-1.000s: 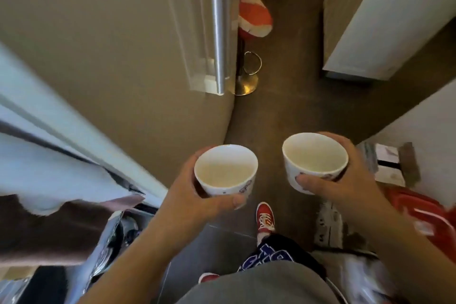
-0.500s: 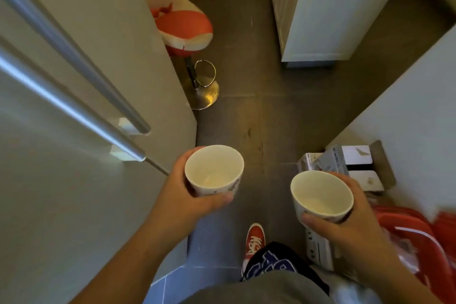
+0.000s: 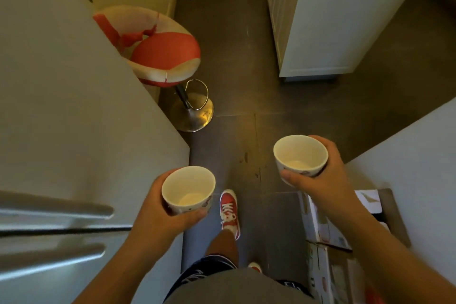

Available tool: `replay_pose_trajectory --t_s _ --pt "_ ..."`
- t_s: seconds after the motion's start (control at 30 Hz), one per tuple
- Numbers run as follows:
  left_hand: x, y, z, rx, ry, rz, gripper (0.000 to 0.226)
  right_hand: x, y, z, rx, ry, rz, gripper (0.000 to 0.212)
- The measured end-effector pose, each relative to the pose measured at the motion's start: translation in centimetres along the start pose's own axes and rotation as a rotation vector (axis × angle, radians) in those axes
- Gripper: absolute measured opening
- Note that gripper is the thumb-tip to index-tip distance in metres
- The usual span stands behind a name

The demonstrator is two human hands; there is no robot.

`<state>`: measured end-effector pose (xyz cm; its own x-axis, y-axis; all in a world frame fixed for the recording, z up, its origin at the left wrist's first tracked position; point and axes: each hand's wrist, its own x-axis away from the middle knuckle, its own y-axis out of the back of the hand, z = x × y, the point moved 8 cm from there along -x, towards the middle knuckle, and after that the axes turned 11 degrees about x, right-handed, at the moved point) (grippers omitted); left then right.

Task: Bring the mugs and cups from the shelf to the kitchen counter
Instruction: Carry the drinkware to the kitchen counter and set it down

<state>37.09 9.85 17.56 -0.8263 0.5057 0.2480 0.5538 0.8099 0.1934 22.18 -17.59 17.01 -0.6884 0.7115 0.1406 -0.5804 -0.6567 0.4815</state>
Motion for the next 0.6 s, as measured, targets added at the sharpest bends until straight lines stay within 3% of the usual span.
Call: replay_pose_trajectory --t_s 0.33,0.6 --pt "-23.6 -7.8 -5.7 0.025 -0.034 0.130 0.074 -17.0 3.2 -1.1 -0.014 -0.102 -0.168 0.089" --pt "-38.2 -21.7 -13.8 0.010 -0.114 0.464 0.078 -22.0 11.8 -4.8 0.057 -0.247 -0.397 0.080"
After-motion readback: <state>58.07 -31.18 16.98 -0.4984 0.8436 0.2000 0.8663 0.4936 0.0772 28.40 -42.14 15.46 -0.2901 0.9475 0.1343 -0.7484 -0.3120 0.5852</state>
